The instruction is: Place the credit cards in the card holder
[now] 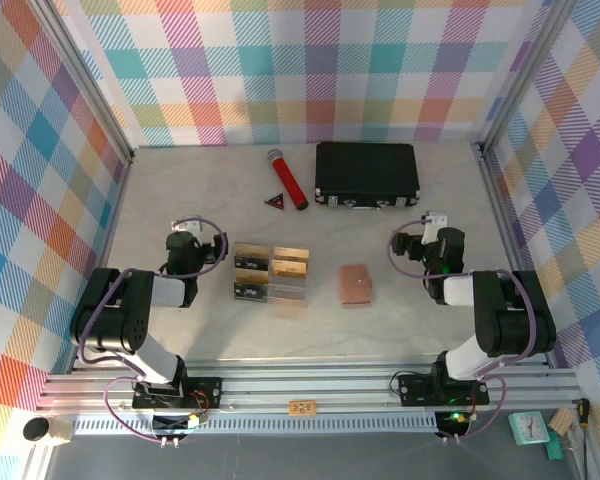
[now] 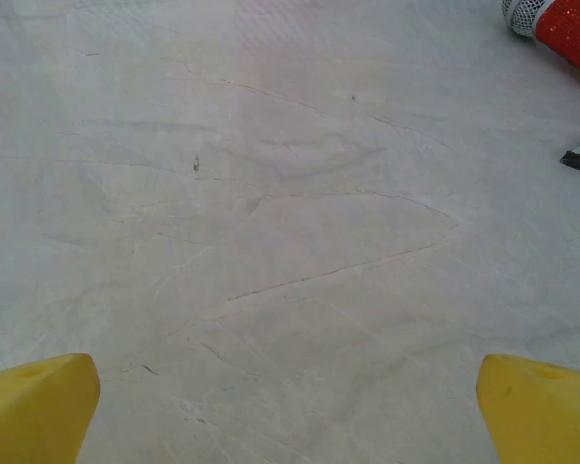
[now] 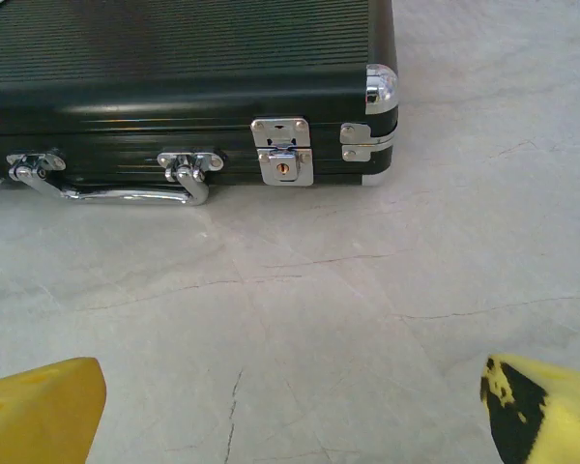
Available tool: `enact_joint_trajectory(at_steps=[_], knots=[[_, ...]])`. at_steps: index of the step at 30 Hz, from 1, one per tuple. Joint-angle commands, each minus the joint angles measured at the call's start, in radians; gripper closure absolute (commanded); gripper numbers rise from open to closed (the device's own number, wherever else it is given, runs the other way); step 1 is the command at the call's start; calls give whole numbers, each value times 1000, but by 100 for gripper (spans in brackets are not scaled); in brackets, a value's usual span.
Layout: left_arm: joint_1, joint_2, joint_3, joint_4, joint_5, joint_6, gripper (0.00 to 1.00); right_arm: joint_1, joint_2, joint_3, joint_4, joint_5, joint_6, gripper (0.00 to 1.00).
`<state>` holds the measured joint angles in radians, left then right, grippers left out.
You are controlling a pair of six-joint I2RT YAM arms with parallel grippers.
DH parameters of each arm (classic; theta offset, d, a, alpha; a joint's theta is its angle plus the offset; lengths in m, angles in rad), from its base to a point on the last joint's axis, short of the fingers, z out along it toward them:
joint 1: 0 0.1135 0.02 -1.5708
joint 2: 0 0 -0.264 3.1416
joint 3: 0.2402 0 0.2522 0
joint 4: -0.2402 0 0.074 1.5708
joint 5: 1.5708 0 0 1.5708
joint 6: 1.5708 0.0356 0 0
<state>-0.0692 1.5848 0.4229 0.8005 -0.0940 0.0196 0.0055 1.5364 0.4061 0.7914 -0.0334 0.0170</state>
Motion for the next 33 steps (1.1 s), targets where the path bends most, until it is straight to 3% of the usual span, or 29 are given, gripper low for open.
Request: enact_joint_trajectory(at_steps=[1, 33], knots=[[5, -6, -3, 42, 10, 12, 0, -6, -4, 19, 2, -20, -11, 1], [6, -5, 4, 30, 9, 10, 0, -10, -3, 22, -1, -26, -7, 1]])
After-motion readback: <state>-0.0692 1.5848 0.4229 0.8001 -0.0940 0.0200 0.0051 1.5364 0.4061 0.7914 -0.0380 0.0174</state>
